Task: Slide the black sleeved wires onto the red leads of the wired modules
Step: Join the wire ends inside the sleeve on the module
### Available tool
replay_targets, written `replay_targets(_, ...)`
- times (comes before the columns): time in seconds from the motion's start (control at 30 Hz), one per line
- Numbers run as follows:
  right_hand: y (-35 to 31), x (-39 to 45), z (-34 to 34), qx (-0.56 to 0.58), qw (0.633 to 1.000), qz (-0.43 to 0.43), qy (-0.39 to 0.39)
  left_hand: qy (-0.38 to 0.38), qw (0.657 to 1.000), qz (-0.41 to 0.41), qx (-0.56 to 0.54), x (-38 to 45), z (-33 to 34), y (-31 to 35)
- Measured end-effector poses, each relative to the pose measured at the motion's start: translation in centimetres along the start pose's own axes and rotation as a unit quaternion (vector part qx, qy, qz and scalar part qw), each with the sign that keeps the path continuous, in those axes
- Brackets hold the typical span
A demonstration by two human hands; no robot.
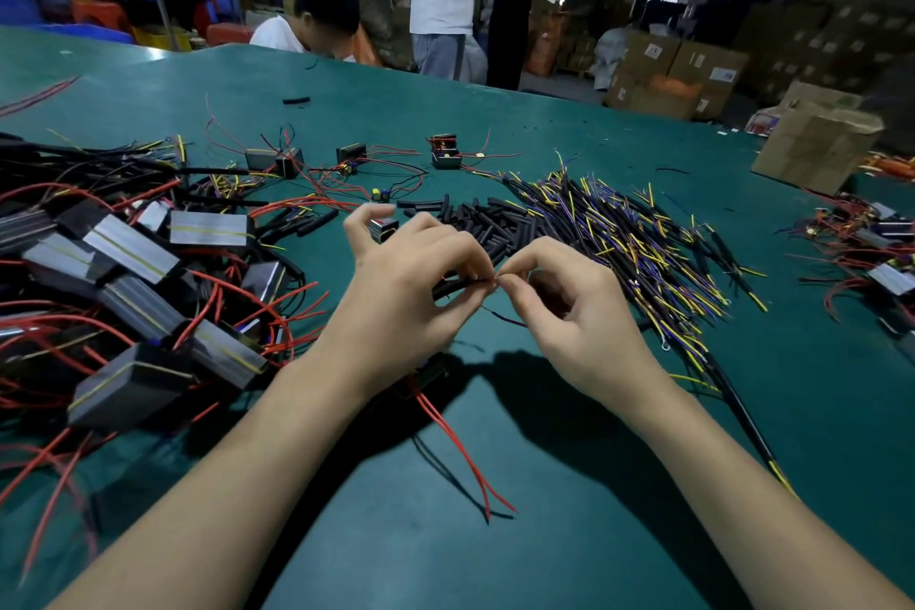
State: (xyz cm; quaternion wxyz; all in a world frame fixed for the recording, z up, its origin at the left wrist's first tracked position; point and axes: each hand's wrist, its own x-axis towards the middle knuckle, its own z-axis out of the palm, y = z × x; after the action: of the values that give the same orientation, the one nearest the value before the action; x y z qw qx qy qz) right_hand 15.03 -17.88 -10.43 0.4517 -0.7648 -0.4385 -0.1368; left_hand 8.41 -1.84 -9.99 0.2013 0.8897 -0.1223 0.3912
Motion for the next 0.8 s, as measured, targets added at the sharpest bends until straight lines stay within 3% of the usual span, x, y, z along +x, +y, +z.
replay_targets(0.1,0.0,-0.1,0.0,0.067,0.996,0.063,-0.003,0.019,0.998,0.031,0.059,0.2,0.0,0.1)
replay_targets(0.2,0.0,0.0,-0.2,0.039,0.998,0.048,0.004,0.009,0.998,0.025,0.063,0.3,-0.1,0.3)
replay_targets(0.3,-0.1,-0.1,-0.3,-0.109,0.992,-0.056,0.003,-0.006,0.999,-0.019,0.031,0.2,0.1,0.6)
replay_targets(0.37,0.0,-0.1,-0.5,-0.252,0.959,-0.127,0.018,-0.002,0.997,-0.072,-0.028,0.2,0.4,0.7)
replay_targets(0.43,0.1,0.0,-0.7,-0.308,0.936,-0.166,0.034,0.007,0.99,-0.113,-0.088,0.2,0.6,0.6)
replay_targets(0.5,0.0,0.1,-0.9,-0.199,0.975,-0.093,0.015,0.017,0.988,-0.121,-0.098,0.1,0.8,0.4)
replay_targets(0.57,0.0,0.3,-1.2,-0.057,0.997,0.055,0.012,0.027,0.99,-0.113,-0.08,0.1,0.8,0.1)
replay_targets(0.67,0.5,0.4,-1.8,0.006,0.97,0.244,0.0,0.043,0.992,-0.104,-0.059,0.1,0.7,-0.1)
replay_targets(0.8,0.1,0.4,-2.1,0.131,0.936,0.321,-0.063,0.039,0.993,-0.096,-0.054,0.2,0.8,0.0)
